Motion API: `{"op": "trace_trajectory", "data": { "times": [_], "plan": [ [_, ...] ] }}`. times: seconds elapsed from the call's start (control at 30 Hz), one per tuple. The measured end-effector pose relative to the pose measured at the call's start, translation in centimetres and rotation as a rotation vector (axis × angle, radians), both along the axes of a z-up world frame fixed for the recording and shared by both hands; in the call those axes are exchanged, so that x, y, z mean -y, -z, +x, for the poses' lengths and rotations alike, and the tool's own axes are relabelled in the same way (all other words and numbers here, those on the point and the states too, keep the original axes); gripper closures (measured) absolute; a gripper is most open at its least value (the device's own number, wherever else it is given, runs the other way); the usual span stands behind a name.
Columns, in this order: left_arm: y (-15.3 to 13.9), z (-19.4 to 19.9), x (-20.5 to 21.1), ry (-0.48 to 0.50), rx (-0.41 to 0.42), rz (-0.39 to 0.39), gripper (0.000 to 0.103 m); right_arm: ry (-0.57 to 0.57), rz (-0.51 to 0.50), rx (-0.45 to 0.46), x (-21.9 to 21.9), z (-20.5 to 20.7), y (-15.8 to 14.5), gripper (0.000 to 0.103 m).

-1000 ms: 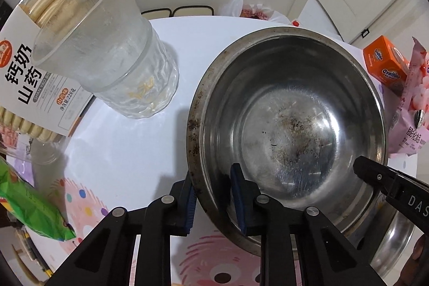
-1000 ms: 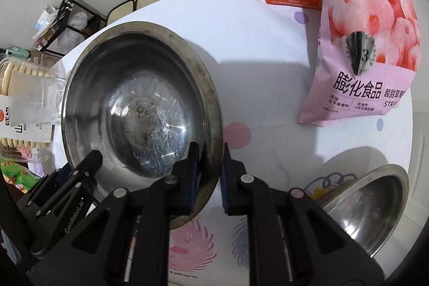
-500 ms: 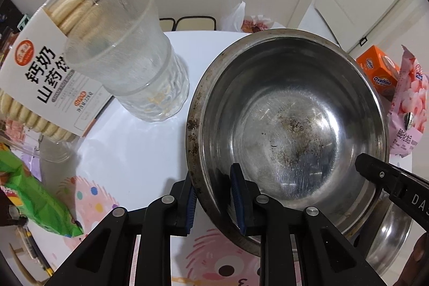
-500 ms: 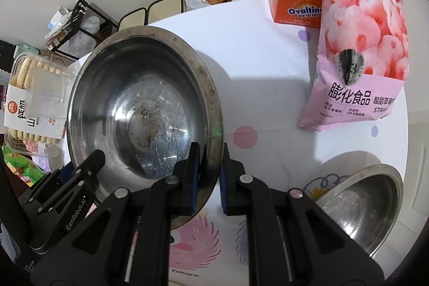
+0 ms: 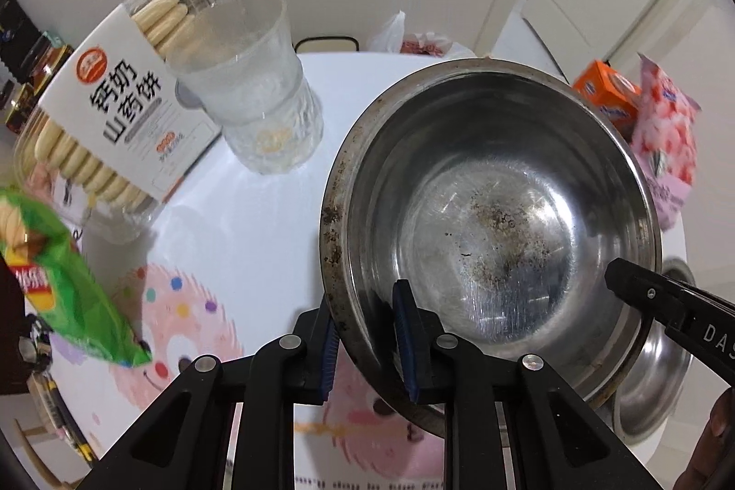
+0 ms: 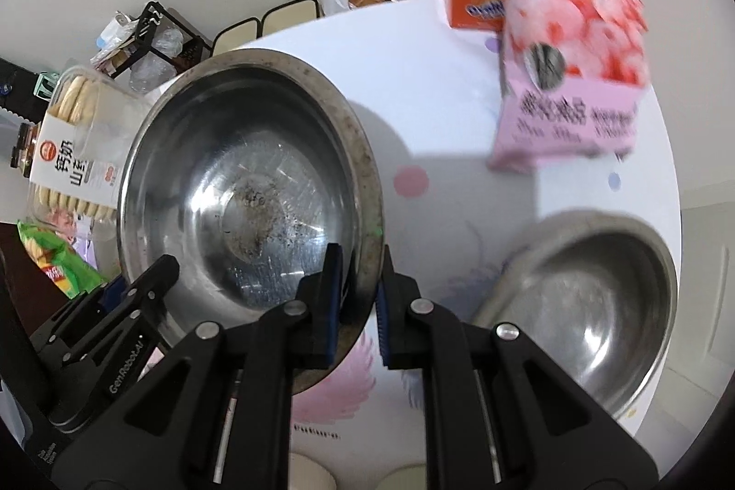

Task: Organize plates and bowls
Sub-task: 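Lift and carry the held steel bowls with both tools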

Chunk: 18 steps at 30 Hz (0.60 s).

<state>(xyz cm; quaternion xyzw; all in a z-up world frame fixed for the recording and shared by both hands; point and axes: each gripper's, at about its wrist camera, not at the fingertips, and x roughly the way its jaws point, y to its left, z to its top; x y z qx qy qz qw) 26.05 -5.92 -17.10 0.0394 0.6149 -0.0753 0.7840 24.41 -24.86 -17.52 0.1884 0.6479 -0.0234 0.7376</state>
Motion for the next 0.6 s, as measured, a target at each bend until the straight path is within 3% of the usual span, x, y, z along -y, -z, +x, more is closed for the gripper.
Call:
{"op": "trace_trajectory", "data": {
  "times": [0.3,0.6],
  "plan": [
    [-2.7,-5.4,0.6,0.07,0.03,0.002,0.081,0.06,-0.013,0.029,0.7,-5.8,-2.6,0.088],
    [-5.3,-7.9,4.4,0.154,0.077,-0.029,0.081,0.141,-0.045,0.08,3.1,-11.0,-6.0,0.088]
  ]
}}
